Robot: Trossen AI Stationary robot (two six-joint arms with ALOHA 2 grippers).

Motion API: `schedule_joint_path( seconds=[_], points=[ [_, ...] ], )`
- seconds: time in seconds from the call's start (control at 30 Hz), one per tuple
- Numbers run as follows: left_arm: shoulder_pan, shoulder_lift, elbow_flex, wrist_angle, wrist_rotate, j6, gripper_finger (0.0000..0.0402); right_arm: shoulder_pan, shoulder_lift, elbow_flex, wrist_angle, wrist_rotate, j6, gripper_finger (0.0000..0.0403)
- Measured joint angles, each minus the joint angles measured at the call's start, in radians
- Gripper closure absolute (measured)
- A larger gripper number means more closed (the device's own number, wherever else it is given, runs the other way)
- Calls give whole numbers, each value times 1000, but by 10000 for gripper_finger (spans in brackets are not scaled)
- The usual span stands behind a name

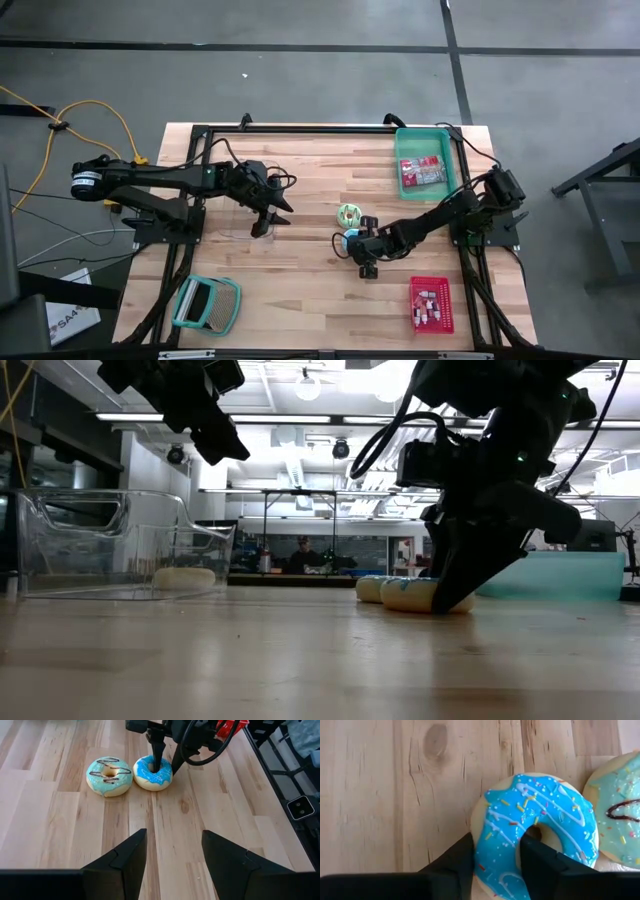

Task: Pick & Place Food Item
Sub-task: Put the blue doughnut into the transparent bin

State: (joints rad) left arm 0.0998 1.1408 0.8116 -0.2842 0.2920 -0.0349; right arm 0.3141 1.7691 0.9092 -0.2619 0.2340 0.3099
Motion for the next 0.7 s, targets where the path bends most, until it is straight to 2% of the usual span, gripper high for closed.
schedule_joint_path(
  seconds=[0.23, 0.63, 0.7],
  points=[
    [0, 0, 0, 0, 0, 7, 218, 0, -5, -1, 0, -6, 0, 282],
    [0, 0, 0, 0, 0, 51, 218, 0, -115, 38, 26, -126, 0, 283],
    [0, 0, 0, 1, 0, 70, 218, -6, -116, 53, 78, -142, -16, 283]
  ],
)
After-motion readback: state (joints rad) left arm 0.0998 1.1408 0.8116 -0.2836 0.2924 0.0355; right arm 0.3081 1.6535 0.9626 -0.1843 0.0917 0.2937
